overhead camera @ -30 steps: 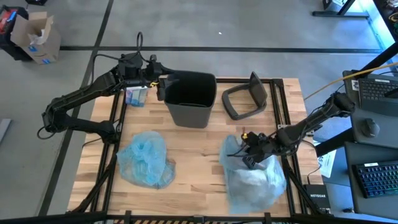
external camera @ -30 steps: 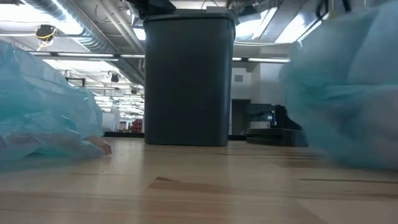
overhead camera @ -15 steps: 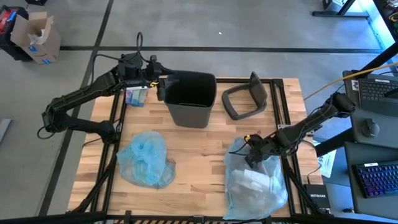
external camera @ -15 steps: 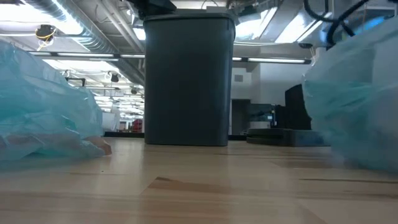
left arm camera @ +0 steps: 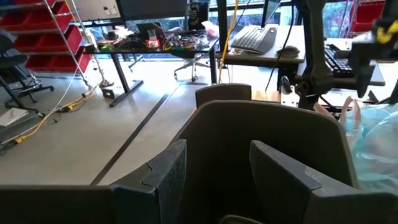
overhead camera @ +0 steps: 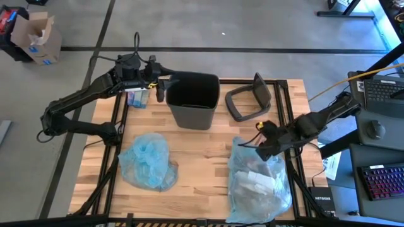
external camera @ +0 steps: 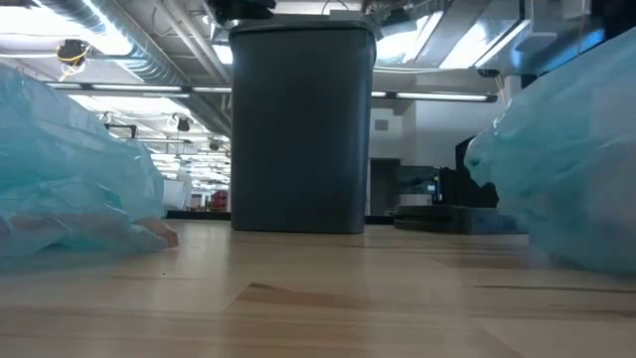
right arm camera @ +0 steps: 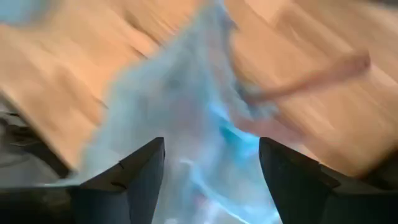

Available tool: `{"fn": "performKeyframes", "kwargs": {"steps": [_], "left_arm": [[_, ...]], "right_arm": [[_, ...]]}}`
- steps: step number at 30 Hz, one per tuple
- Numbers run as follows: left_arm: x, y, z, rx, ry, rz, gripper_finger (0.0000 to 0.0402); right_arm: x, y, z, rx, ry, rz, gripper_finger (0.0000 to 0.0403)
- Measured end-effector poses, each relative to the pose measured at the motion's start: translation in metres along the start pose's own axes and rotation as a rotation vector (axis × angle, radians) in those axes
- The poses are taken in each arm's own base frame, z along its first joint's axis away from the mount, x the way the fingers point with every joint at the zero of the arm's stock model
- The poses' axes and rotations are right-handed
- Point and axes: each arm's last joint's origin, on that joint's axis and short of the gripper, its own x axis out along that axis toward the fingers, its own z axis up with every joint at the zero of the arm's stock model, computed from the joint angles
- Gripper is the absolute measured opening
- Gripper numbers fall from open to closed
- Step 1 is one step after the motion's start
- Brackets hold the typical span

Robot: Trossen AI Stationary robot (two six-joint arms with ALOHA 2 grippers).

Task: Pick and place trash into bin
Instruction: Insert the new empty trash bag into the trash bin

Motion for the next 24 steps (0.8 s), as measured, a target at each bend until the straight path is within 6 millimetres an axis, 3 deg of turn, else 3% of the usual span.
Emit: {"fn": "performKeyframes", "kwargs": {"steps": [4, 9, 14, 18, 24], "left_arm": [[-0.014, -0.002, 0.001, -0.001, 0.010, -0.002, 0.0170], [-0.028, -0.005, -0.007, -0.019, 0.105, -0.016, 0.0170], [-0.034, 0.001, -0.018, 0.012, 0.254, 0.171, 0.0170], [-0.035, 0.014, -0.014, -0.017, 0.211, 0.302, 0.0170], [-0.012, 0.053, -0.036, -0.040, 0.321, 0.356, 0.0170]], "right_arm": [[-0.023, 0.011, 0.010, -0.082, -0.159, 0.098, 0.0252], [-0.025, 0.025, 0.024, -0.181, -0.438, 0.143, 0.0252], [0.006, 0.032, 0.045, -0.221, -0.489, 0.059, 0.0252], [0.039, 0.044, 0.067, -0.287, -0.465, 0.069, 0.0252], [0.075, 0.058, 0.109, -0.371, -0.533, 0.092, 0.0252]]}}
